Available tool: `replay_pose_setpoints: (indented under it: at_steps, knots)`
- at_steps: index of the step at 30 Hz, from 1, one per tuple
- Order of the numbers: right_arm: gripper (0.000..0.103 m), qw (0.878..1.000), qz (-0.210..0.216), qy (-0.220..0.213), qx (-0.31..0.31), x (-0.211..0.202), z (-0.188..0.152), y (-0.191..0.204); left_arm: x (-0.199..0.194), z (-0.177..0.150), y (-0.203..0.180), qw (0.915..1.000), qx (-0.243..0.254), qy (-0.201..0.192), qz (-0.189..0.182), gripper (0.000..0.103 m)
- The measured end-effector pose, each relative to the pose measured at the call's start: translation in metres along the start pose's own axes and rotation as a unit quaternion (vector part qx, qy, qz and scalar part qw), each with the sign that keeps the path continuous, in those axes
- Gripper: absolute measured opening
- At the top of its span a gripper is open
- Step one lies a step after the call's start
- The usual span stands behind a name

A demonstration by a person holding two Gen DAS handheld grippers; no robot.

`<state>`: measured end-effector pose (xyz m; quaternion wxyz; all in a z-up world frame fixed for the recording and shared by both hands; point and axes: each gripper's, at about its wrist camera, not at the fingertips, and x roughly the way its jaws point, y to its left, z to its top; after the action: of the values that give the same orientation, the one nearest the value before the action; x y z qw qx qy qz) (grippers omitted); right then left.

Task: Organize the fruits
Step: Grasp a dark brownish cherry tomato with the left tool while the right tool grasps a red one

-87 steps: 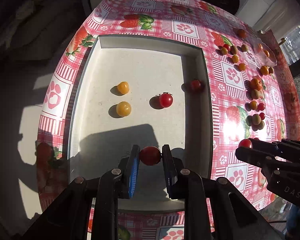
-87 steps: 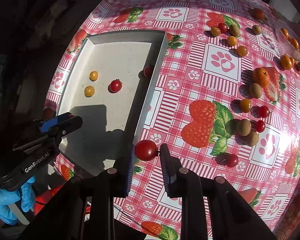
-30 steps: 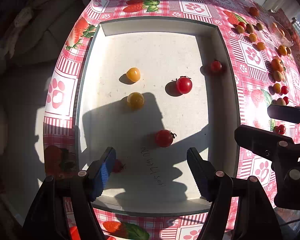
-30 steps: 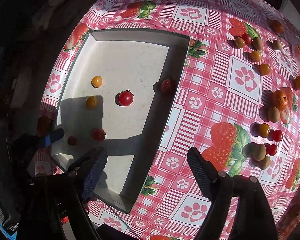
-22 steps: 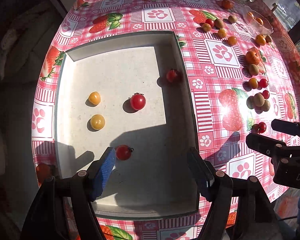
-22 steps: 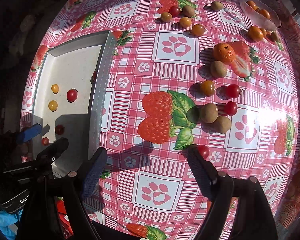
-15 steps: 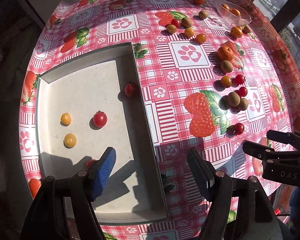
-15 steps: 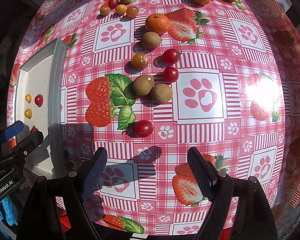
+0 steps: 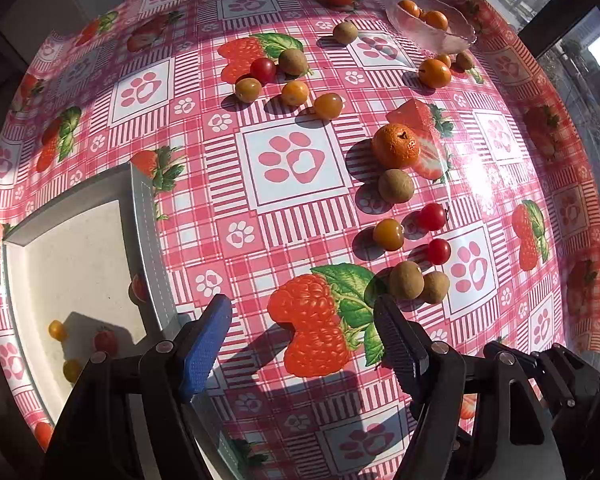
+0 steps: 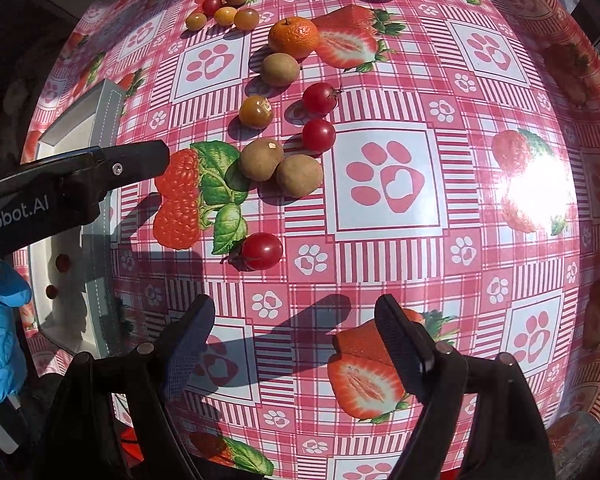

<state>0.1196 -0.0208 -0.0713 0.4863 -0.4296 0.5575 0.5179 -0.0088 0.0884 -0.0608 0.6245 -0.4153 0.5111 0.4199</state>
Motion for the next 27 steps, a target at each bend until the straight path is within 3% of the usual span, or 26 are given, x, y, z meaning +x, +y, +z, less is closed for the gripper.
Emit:
replay_pose_setpoints:
  at_steps: [8,15,20,23,26,27]
  knots:
    - [0.083,1.000,0.007,-0.014,-0.002,0.008,0.003,0.009,0.021,0.022,-0.020,0.9998,0.016,-0.001,-0.014,0.075]
    - [0.058,0.999,0.019,-0.037,0.003,0.013,0.012,0.013,0.042,0.038,-0.038,0.9989,0.029,0.002,-0.037,0.075]
    - [0.049,0.999,0.023,-0.044,-0.010,0.020,0.016,0.026,0.052,0.043,-0.047,0.9986,0.047,0.002,-0.025,0.074]
    - [0.034,0.999,0.022,-0.044,-0.008,0.021,0.020,0.030,0.052,0.045,-0.048,0.9989,0.043,-0.003,-0.017,0.064]
    - [0.033,0.999,0.035,-0.035,-0.009,0.023,0.024,0.033,0.051,0.043,-0.046,0.9985,0.054,-0.004,-0.007,0.052]
    - [0.033,0.999,0.038,-0.034,-0.010,0.022,0.025,0.033,0.049,0.041,-0.046,0.9983,0.058,-0.005,-0.002,0.043]
